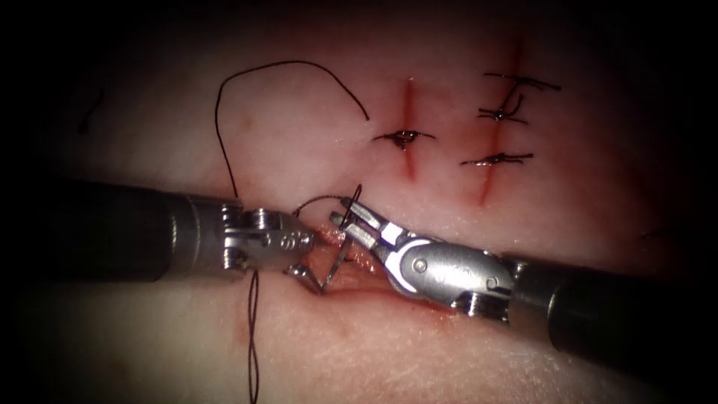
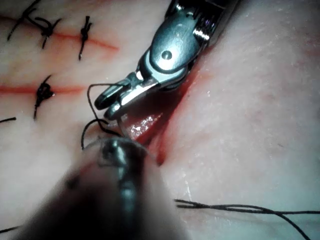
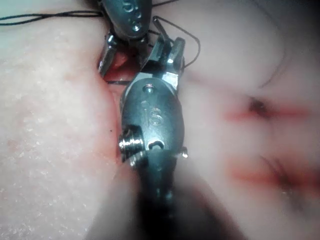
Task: Wound Closure
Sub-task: Use the right needle driver to pass the needle through the tissue below the cut.
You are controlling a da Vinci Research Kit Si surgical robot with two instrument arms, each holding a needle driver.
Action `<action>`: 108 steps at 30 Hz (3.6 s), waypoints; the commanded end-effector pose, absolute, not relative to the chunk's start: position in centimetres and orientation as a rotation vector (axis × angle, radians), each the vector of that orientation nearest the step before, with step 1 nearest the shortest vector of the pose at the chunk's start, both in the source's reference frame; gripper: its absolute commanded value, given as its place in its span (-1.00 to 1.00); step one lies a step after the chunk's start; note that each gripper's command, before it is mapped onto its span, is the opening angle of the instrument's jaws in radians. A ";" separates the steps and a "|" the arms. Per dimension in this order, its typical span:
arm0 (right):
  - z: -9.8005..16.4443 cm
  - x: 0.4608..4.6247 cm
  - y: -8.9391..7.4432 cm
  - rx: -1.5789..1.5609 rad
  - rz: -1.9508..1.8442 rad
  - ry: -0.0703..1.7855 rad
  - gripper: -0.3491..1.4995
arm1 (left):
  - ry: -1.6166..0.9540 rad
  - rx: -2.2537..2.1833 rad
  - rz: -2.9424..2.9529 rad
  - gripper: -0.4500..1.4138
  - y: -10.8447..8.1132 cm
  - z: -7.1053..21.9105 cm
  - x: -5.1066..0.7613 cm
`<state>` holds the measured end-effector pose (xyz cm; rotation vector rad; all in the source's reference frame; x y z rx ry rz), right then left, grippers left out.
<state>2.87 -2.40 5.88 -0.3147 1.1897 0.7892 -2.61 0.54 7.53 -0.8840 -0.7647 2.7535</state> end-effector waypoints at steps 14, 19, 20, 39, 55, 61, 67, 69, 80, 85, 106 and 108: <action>6.1 2.79 -2.4 -0.310 0.745 1.128 -1.00 | -0.714 -0.908 2.715 -0.15 0.4 7.3 -2.68; 6.1 2.76 -2.4 -0.335 0.700 1.107 -1.00 | -0.709 -0.910 2.722 -0.17 0.3 7.3 -2.64; 6.1 2.74 -2.4 -0.344 0.684 1.100 -1.00 | -0.707 -0.910 2.724 -0.17 0.3 7.3 -2.63; 6.0 2.80 -2.6 -0.526 0.421 0.986 -1.00 | -0.739 -0.929 2.712 -0.19 0.0 7.5 -2.43; 5.9 2.71 -2.4 -0.546 0.422 0.982 -1.00 | -0.824 -0.929 2.694 -0.28 -0.3 7.6 -2.35; 6.0 2.76 -2.5 -0.548 0.412 0.985 -1.00 | -0.825 -0.930 2.694 -0.28 -0.3 7.6 -2.35; 6.0 2.90 -2.5 -0.467 0.526 1.039 -1.00 | -0.830 -0.931 2.691 -0.33 -0.3 7.6 -2.36; 6.0 2.91 -2.5 -0.456 0.542 1.045 -1.00 | -0.835 -0.933 2.689 -0.35 -0.3 7.5 -2.36; 6.1 2.83 -2.4 -0.251 0.789 1.098 -1.00 | -0.824 -0.925 2.692 -0.37 -0.3 7.5 -2.37; 6.2 2.82 -2.4 -0.165 0.852 1.084 -1.00 | -0.821 -0.923 2.694 -0.42 -0.3 7.5 -2.37; 6.4 2.75 -2.2 0.215 0.970 1.121 -1.00 | -0.812 -0.932 2.683 -0.44 -0.4 7.5 -2.32; 6.4 2.75 -2.2 0.226 0.958 1.125 -1.00 | -0.812 -0.932 2.683 -0.44 -0.4 7.5 -2.32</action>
